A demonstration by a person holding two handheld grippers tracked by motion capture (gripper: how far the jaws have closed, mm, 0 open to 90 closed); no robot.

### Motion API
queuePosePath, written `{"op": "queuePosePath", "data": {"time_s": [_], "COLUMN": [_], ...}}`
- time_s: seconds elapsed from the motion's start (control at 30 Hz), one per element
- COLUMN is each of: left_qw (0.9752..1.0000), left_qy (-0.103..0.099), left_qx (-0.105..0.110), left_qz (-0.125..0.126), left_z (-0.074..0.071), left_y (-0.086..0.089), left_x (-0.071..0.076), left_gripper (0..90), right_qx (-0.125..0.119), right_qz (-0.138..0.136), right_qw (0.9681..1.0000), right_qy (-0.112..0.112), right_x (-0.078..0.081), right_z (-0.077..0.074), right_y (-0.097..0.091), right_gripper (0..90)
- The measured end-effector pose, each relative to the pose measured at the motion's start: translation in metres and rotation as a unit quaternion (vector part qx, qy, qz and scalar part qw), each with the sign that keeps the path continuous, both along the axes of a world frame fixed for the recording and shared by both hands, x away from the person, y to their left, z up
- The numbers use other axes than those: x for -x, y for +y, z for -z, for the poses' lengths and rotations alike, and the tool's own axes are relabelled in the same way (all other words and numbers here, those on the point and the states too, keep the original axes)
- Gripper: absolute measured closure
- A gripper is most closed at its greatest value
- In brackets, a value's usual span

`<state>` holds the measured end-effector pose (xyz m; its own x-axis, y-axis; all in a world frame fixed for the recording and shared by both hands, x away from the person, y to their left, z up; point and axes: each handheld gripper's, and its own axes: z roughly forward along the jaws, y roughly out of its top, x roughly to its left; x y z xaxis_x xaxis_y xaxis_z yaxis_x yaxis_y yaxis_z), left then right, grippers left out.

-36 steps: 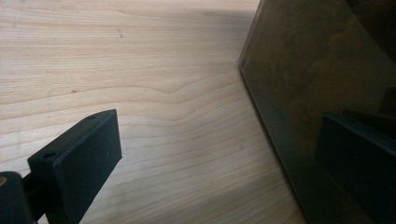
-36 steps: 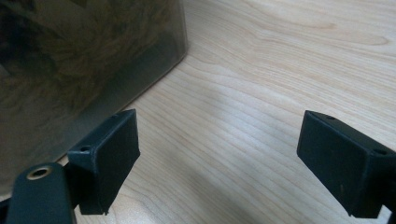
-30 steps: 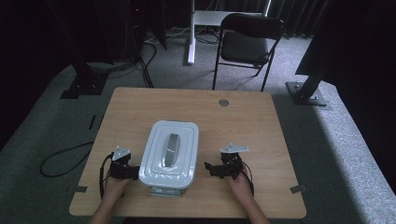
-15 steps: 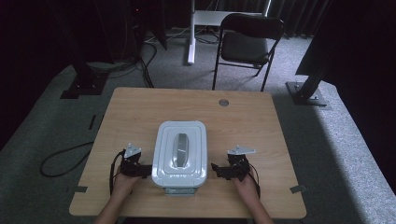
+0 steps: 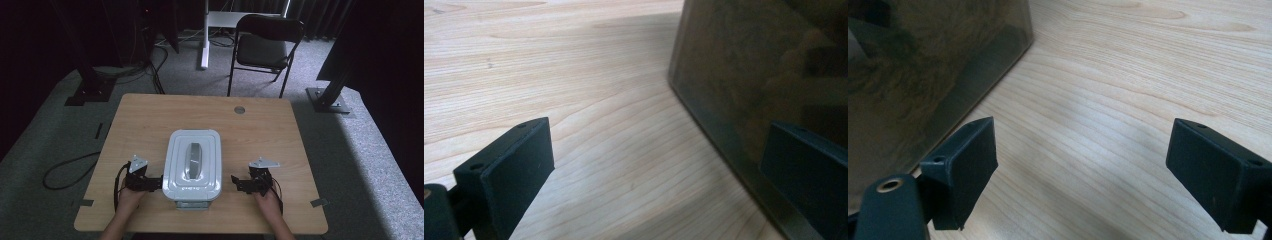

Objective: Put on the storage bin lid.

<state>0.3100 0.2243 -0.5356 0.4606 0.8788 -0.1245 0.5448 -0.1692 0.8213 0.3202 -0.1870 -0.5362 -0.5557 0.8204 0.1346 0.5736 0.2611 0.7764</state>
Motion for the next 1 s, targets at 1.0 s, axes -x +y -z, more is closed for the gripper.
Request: {"op": "queuePosePath", "data": {"time_s": [1.0], "left_qw": [0.9985], "left_qy": [-0.034], "left_qx": [-0.001], "left_qz": [-0.043], "left_z": [0.004], "left_y": [0.041], "left_x": [0.023], "left_gripper": [1.9], "right_qx": [0.006], "right_qz": [0.064], "right_qw": [0.9970], "right_qy": [-0.044], "right_x": [0.022], "right_z": [0.010], "right_y": [-0.047], "right_gripper": [11.8]}}
